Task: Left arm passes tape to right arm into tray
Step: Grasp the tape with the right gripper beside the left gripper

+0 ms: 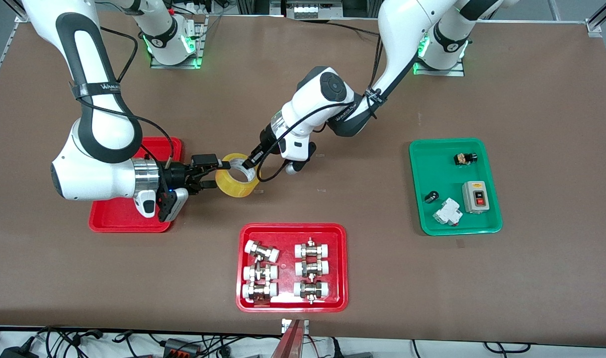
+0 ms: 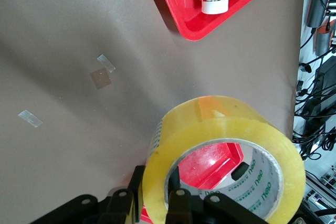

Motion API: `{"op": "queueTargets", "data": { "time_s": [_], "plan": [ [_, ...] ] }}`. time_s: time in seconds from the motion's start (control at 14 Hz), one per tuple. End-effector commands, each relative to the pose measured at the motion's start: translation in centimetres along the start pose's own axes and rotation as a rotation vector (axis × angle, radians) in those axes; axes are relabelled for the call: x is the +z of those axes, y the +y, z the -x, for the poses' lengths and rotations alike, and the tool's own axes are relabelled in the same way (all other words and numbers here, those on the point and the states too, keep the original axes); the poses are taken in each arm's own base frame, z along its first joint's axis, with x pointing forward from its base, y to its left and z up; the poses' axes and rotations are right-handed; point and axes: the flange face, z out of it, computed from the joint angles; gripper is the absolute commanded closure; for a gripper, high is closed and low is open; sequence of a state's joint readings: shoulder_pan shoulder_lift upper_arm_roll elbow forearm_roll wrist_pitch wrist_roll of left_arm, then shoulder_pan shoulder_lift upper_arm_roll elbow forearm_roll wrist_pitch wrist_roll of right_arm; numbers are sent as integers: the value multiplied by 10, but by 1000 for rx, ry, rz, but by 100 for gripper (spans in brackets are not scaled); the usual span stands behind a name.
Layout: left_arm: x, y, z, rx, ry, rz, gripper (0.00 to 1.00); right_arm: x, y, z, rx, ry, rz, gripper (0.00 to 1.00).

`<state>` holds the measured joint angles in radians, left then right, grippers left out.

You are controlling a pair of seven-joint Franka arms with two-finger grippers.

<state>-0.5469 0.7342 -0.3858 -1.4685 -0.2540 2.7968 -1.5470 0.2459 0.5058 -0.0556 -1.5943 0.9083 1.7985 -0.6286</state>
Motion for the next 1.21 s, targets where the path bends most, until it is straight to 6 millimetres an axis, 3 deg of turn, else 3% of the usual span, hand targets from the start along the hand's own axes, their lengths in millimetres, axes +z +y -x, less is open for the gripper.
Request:
{"op": "queueTargets", "data": {
  "time_s": [0.0,0.07,0.64,0.71,0.79,0.93,1.14],
  "plan": [
    [-2,9,3,-10,-7,30,96,0,-1,-6,-23,16,-12,4],
    [-3,10,5,-9,-8,31,97,0,0,-6,-22,16,-12,9],
    [-3,10,4,-11,-8,32,97,8,0,-7,-20,9,-20,9],
    [-3,10,4,-11,-8,30,97,9,3,-6,-17,8,-21,13],
    [-3,10,4,-11,-8,30,97,9,3,-6,-33,3,-24,26],
    [-3,10,2,-17,-8,31,97,10,2,-5,-41,-2,-28,75],
    [-3,10,3,-16,-9,30,95,9,3,-5,-40,-1,-28,76]
  ]
}}
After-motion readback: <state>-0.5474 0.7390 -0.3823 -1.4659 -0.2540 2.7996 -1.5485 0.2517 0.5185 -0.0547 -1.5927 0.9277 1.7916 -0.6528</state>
